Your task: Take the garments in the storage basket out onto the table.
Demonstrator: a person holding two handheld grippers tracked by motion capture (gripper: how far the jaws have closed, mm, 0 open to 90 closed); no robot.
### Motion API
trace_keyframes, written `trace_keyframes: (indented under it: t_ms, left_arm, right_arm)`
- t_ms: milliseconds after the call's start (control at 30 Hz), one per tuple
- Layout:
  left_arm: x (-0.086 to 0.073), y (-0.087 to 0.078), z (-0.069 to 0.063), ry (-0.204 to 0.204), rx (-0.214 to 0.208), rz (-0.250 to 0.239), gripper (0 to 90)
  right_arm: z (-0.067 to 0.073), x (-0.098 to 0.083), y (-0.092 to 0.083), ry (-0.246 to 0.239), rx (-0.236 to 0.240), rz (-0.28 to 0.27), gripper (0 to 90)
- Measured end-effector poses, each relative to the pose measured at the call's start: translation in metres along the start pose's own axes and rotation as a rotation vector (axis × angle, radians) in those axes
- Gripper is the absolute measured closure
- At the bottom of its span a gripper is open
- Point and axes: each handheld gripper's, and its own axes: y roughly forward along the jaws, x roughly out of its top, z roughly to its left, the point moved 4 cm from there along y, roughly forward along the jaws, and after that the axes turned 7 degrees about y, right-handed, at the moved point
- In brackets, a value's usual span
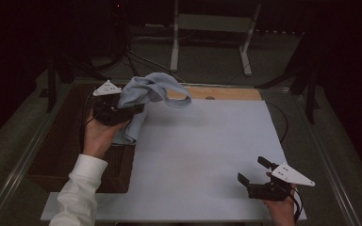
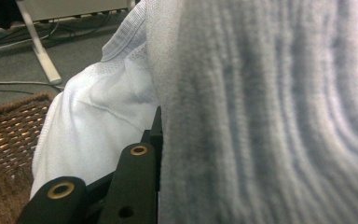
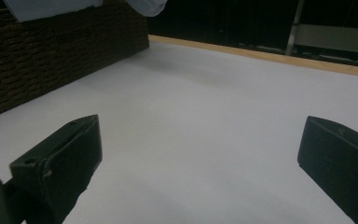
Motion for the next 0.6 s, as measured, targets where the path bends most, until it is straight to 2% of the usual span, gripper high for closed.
trace_keyframes:
  t_ms: [600]
  left_arm:
    - [0.0,0.012,-0.02,0.013,-0.043,-0.01,69.5]
  right_arm:
    - [0.0,0.0,0.0,-0.001,0.0,-0.003,0.1]
